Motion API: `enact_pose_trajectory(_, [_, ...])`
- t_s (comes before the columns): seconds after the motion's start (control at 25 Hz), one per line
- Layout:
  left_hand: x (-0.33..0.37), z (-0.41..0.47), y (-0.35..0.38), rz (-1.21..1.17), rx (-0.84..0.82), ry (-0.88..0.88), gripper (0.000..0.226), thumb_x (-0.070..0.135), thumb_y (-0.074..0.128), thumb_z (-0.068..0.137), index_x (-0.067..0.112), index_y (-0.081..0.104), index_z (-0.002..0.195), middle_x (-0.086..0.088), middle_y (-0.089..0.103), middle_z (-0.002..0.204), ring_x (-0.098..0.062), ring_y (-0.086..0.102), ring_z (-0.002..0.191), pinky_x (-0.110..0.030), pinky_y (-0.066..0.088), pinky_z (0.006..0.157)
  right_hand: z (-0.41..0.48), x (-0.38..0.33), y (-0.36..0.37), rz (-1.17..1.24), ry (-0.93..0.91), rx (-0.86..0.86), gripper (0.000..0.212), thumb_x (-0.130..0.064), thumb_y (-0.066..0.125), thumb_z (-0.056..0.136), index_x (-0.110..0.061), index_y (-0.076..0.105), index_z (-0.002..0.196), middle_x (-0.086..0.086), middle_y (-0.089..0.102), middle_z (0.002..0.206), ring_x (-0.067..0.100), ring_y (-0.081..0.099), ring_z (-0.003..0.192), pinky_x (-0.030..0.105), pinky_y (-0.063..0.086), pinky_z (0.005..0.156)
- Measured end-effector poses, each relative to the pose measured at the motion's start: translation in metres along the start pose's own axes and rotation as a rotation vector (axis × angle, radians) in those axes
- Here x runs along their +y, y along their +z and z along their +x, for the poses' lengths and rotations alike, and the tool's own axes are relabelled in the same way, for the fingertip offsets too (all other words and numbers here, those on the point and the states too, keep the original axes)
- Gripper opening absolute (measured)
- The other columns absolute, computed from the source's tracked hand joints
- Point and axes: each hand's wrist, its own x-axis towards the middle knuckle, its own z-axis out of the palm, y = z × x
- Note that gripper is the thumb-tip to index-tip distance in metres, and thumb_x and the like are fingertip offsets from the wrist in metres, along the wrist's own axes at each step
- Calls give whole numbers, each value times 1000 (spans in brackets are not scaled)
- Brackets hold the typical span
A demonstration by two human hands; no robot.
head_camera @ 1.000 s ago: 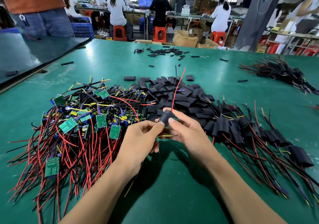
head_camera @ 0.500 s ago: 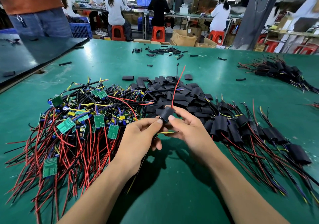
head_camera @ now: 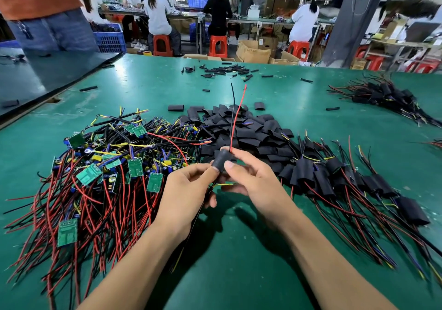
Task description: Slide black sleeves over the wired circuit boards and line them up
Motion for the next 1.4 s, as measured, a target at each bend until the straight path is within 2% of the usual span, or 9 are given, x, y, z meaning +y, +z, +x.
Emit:
enact_pose_trajectory(0.12, [2, -2, 2, 23, -39, 59, 12, 9, 68, 90, 18, 75, 94, -2, 73, 76, -17, 47, 35, -20, 35, 40, 2, -1, -5, -62, -6, 81, 18, -22, 58, 101, -25, 74, 107, 6, 77, 103, 24, 71, 94, 40, 59, 85])
enact_pose_trajectory(0.28, [0, -5, 4, 278, 33, 169, 11, 13, 73, 86, 23, 78, 88, 9, 67, 58, -14, 48, 31, -16, 31, 39, 5, 0, -13, -143, -85, 205, 15, -23, 64, 97, -20, 77, 91, -5, 73, 79, 8, 62, 66, 20, 50, 59])
enact_pose_trajectory(0.4, [-2, -5, 5, 304, 55, 160, 5, 15, 77, 83, 19, 75, 85, 10, 59, 46, -11, 46, 29, -16, 29, 37, 8, 0, -16, -46, -81, 267, 16, -17, 65, 96, -12, 76, 86, 1, 69, 72, 13, 58, 56, 22, 50, 54])
enact_pose_trajectory(0.72, [4, -7, 6, 181, -47, 135, 9, 10, 71, 89, 3, 65, 90, 4, 57, 52, -12, 44, 34, -15, 34, 41, 10, -2, -15, 216, 74, 264, 18, -21, 63, 96, -10, 71, 85, 1, 70, 75, 12, 60, 52, 23, 53, 53])
enact_pose_trajectory(0.88, [4, -6, 3, 188, -35, 162, 13, 10, 72, 88, 1, 63, 88, 1, 56, 51, -14, 46, 35, -16, 34, 41, 5, -2, -12, 109, 137, 92, 27, -35, 71, 85, -9, 71, 86, 10, 66, 76, 15, 59, 57, 23, 51, 56])
enact_pose_trajectory(1.0, [4, -6, 1, 200, -46, 167, 15, 12, 73, 87, 1, 63, 84, -2, 57, 52, -14, 47, 36, -17, 33, 41, 3, -2, -13, 134, 151, 25, 33, -33, 74, 76, -6, 64, 91, 9, 64, 69, 15, 58, 57, 22, 51, 57])
enact_pose_trajectory(1.2, [4, -4, -1, 173, -72, 168, 12, 9, 73, 87, 2, 65, 81, -4, 63, 65, -17, 48, 39, -17, 36, 43, 1, -8, -20, 149, 228, -86, 16, -30, 74, 80, -14, 70, 82, 1, 61, 69, 11, 53, 53, 21, 45, 51])
enact_pose_trajectory(1.28, [3, -5, 0, 158, -81, 153, 10, 12, 73, 87, 4, 68, 83, -7, 66, 69, -18, 49, 40, -18, 38, 45, 1, -8, -20, 111, 246, -76, 14, -32, 75, 80, -20, 70, 75, 1, 58, 66, 10, 47, 49, 21, 39, 47])
enact_pose_trajectory(1.4, [6, -6, 1, 61, -166, 59, 15, 29, 71, 87, 16, 72, 80, -8, 73, 79, -19, 51, 43, -21, 37, 45, 4, -7, -15, 138, 182, 88, 26, -28, 72, 88, -25, 67, 63, -1, 57, 62, 10, 42, 44, 21, 34, 43])
